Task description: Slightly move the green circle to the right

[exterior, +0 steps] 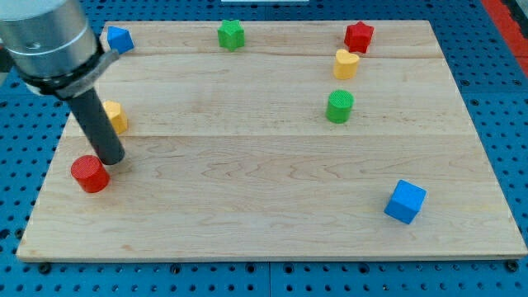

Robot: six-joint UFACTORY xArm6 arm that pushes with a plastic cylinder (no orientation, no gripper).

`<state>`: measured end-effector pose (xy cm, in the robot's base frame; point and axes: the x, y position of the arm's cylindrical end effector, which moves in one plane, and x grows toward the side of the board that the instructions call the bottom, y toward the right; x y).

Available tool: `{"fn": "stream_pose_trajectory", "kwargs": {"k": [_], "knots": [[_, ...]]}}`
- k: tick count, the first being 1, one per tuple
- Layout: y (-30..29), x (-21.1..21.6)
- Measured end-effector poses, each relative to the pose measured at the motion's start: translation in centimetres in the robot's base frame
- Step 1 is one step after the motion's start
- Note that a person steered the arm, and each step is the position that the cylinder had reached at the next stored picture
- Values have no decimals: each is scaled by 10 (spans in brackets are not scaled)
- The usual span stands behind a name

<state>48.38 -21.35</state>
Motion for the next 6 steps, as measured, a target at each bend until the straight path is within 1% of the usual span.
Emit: {"fn": "stream_pose_trajectory", "kwargs": {"k": [2, 3, 4, 5, 6], "knots": [[-2, 20], [29, 11], [108, -7], [194, -40], [258, -67]]}}
